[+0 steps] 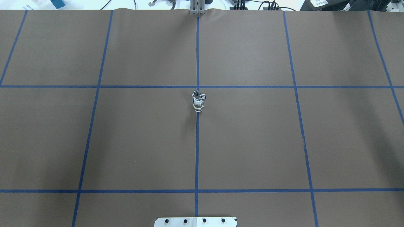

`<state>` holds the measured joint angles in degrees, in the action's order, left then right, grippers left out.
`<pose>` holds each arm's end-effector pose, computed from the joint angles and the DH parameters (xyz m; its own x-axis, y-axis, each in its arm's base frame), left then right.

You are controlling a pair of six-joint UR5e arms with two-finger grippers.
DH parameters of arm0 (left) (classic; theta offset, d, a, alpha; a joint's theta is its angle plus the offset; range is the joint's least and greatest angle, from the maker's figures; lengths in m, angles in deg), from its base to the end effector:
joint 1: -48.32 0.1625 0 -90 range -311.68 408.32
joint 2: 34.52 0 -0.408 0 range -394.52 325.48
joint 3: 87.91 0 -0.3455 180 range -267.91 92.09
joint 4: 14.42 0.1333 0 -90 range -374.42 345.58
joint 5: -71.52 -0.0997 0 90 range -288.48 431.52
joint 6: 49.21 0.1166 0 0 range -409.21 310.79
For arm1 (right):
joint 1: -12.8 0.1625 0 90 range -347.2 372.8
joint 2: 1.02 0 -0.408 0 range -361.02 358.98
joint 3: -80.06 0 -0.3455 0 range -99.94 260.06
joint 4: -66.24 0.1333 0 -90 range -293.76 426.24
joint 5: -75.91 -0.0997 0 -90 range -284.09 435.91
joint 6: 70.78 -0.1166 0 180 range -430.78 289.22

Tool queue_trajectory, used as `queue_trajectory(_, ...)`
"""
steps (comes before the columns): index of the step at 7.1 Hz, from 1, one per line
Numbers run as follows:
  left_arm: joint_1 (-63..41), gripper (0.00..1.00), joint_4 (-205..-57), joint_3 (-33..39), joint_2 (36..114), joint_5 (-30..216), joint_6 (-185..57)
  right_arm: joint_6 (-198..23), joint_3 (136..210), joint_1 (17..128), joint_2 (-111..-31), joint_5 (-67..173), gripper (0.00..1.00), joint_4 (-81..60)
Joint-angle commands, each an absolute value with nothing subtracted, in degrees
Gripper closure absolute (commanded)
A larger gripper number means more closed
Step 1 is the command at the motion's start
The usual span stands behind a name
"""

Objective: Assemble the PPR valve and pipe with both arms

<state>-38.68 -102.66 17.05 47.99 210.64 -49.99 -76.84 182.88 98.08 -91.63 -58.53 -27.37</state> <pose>-0.0243 -0.3980 0.5881 0.6503 0.0958 -0.7536 -0.0432 0.9951 0.0892 0.0149 -0.4471 0.5648 0.7076 -0.0582 0.7042 0.0067 0.9971 0.0756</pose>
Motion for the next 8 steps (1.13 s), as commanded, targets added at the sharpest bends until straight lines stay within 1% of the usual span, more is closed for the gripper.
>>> queue_trajectory(1, -38.7, 0.0, -102.7, 17.2, 48.3, 208.9, -50.0, -76.8, 183.6, 98.5, -90.9, -58.6, 0.0, -27.5)
queue_trajectory(8, -38.7, 0.0, -102.7, 16.7, 48.3, 207.2, -50.4, -76.9, 183.3, 98.5, -91.7, -58.3, 0.0, -27.5)
